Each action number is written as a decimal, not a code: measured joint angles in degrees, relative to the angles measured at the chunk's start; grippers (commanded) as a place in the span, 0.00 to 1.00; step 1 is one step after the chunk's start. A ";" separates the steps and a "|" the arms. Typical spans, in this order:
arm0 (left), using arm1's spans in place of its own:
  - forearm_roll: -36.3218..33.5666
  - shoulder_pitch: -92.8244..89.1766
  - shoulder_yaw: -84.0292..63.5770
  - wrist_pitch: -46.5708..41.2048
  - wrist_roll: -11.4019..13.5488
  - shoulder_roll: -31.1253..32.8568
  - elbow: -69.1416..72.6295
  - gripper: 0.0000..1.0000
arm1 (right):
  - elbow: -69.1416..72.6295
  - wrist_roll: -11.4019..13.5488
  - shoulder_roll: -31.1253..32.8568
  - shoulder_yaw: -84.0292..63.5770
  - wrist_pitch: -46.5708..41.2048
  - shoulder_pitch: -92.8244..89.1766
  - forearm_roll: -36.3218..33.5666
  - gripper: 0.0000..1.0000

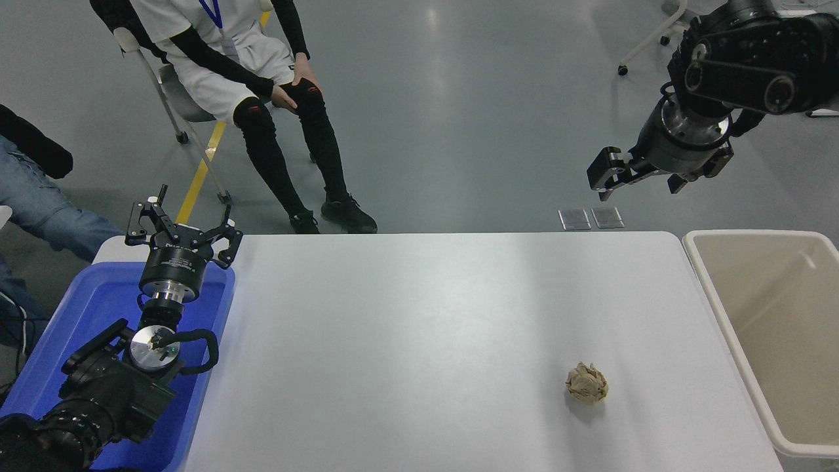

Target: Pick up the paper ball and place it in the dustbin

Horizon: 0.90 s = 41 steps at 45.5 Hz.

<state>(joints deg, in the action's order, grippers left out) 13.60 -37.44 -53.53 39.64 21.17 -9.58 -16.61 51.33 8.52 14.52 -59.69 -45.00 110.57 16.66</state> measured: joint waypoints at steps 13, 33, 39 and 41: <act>-0.06 0.00 0.00 0.01 0.01 0.00 0.01 0.99 | -0.60 0.00 -0.07 -0.53 0.00 -5.07 0.60 1.00; 0.00 0.00 0.00 0.01 0.04 0.00 0.00 0.99 | -0.89 0.21 -0.93 0.68 0.00 -15.50 2.68 1.00; 0.00 0.01 0.01 0.01 0.03 0.00 0.00 0.99 | -1.16 0.24 -1.34 2.71 0.00 -19.81 3.20 1.00; 0.01 0.00 0.01 0.01 0.04 0.00 0.00 0.99 | -1.27 0.25 -1.38 3.01 0.01 -20.62 3.30 1.00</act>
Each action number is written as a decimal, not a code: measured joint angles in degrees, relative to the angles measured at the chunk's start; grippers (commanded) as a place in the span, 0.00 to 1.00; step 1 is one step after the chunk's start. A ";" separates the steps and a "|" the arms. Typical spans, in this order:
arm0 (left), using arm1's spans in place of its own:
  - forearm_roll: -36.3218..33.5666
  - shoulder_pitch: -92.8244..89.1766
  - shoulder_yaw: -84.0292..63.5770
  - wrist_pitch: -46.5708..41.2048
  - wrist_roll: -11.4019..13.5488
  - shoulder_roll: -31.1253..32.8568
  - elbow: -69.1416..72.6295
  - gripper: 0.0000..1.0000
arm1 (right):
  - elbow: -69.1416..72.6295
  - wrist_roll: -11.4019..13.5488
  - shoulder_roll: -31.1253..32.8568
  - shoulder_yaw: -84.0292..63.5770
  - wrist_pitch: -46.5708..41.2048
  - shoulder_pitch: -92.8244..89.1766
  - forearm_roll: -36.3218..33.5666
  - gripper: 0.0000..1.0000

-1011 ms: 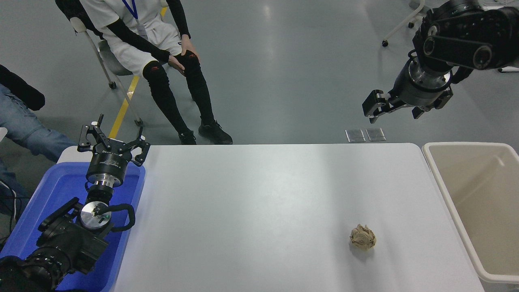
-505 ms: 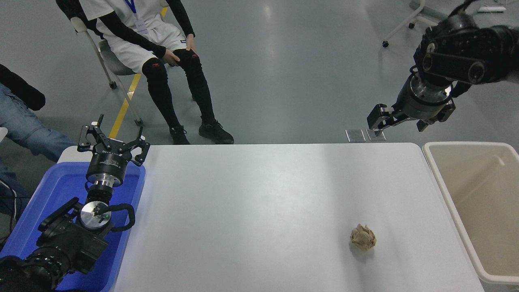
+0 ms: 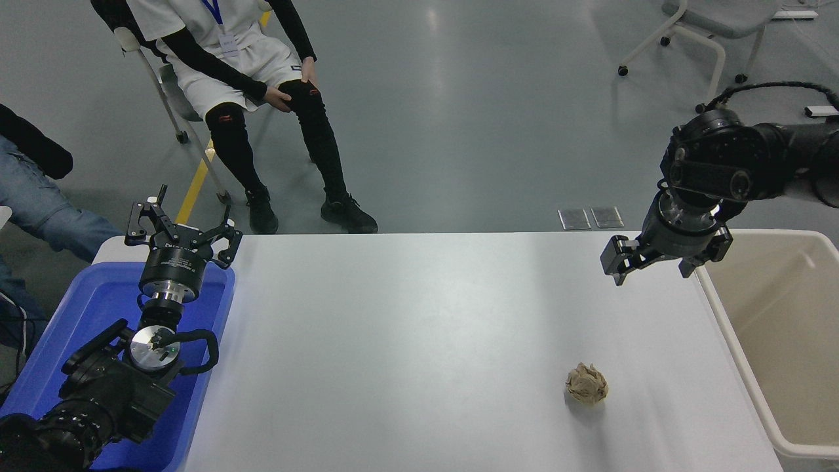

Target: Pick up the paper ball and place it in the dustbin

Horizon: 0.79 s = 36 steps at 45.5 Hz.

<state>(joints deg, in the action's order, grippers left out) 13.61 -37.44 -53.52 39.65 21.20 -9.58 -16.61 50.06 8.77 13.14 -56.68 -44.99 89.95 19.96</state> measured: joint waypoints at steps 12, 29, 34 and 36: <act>0.00 0.00 0.00 0.00 0.00 0.00 0.00 0.99 | -1.17 0.11 -0.30 1.64 0.90 -5.20 2.01 1.00; 0.02 0.00 0.00 0.00 0.03 0.00 0.00 0.99 | -1.68 0.11 -0.41 3.21 8.81 -10.35 3.99 1.00; 0.02 0.00 0.00 0.00 0.03 0.00 0.00 0.99 | -1.55 0.12 -0.43 3.39 10.61 -11.67 4.90 1.00; 0.01 0.00 0.00 0.00 0.03 0.00 0.00 0.99 | -1.47 0.12 -0.44 3.62 11.09 -12.15 5.40 1.00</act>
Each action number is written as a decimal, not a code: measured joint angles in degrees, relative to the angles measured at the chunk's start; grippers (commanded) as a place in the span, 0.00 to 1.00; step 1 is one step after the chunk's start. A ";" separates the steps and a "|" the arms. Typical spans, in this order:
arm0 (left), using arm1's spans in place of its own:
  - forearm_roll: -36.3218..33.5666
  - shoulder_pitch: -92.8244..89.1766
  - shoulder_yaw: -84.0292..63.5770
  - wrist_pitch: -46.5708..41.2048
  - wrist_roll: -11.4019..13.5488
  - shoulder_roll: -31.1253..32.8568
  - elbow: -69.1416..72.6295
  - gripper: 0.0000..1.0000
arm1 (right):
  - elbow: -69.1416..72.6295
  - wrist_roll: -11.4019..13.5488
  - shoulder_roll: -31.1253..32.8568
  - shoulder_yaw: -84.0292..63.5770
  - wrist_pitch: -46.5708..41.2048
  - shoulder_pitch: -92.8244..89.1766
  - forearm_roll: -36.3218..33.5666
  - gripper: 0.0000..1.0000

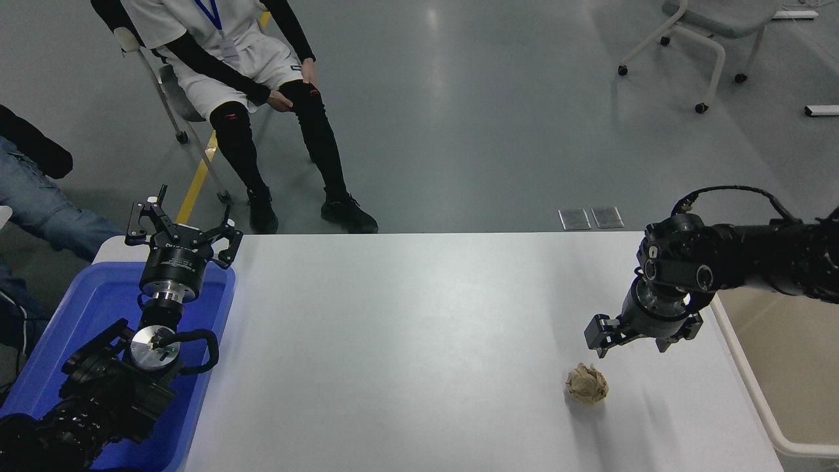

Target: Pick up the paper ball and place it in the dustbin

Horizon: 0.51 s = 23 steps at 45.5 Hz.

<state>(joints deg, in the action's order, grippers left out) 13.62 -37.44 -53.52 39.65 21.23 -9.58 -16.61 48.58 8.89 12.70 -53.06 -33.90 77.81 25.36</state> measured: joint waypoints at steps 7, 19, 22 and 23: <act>0.01 0.00 0.00 0.01 -0.01 0.00 0.00 0.99 | 0.17 0.00 0.03 2.72 0.95 -1.62 1.02 1.00; 0.00 0.00 0.00 0.07 -0.03 0.00 0.00 0.99 | 0.56 0.11 -0.10 8.40 1.40 -3.60 1.63 1.00; 0.00 0.00 0.00 0.07 -0.04 0.00 0.00 0.99 | 0.66 0.12 -0.18 9.16 1.45 -3.87 1.66 1.00; 0.01 0.00 0.00 0.07 -0.04 0.00 0.00 0.99 | 0.69 0.12 -0.21 9.46 1.50 -3.99 1.68 1.00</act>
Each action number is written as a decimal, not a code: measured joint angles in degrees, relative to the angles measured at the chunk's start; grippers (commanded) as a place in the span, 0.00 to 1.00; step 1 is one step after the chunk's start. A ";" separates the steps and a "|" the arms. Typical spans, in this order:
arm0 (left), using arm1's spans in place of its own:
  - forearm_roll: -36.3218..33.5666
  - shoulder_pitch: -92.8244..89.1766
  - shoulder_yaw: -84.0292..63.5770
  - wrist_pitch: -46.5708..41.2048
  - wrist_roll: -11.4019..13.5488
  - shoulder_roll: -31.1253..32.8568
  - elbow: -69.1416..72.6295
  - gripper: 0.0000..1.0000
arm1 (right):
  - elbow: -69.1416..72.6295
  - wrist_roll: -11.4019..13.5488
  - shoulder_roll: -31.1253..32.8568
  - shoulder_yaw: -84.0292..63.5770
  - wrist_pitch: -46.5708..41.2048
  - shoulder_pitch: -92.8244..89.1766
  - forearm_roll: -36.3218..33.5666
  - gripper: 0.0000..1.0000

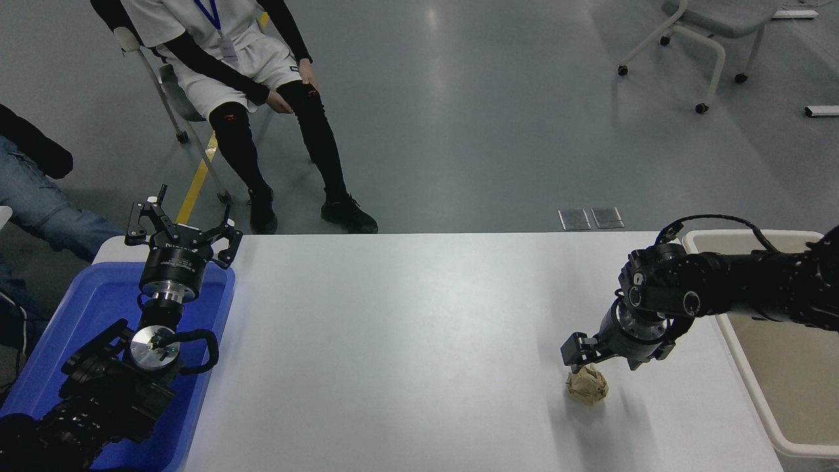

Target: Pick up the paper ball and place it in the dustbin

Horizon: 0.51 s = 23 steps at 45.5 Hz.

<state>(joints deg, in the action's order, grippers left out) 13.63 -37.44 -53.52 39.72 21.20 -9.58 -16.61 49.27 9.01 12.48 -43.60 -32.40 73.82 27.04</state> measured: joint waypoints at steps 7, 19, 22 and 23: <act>0.00 0.00 0.00 0.00 0.00 0.00 0.00 0.99 | 0.02 0.03 -0.13 0.96 0.50 -0.58 0.17 1.00; 0.00 0.00 0.00 0.00 0.02 0.00 0.00 0.99 | -0.38 0.05 -0.19 1.12 1.46 -1.57 1.46 1.00; 0.00 0.00 0.00 0.00 0.04 0.00 0.00 0.99 | -0.48 0.05 -0.41 1.13 1.84 -2.10 2.02 1.00; 0.00 0.00 0.00 0.00 0.04 0.00 0.00 0.99 | -0.51 0.04 -0.53 1.14 2.00 -2.29 2.16 1.00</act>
<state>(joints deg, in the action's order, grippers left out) 13.63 -37.44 -53.52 39.72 21.24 -9.58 -16.61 48.76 9.05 11.95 -42.46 -30.39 71.53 29.19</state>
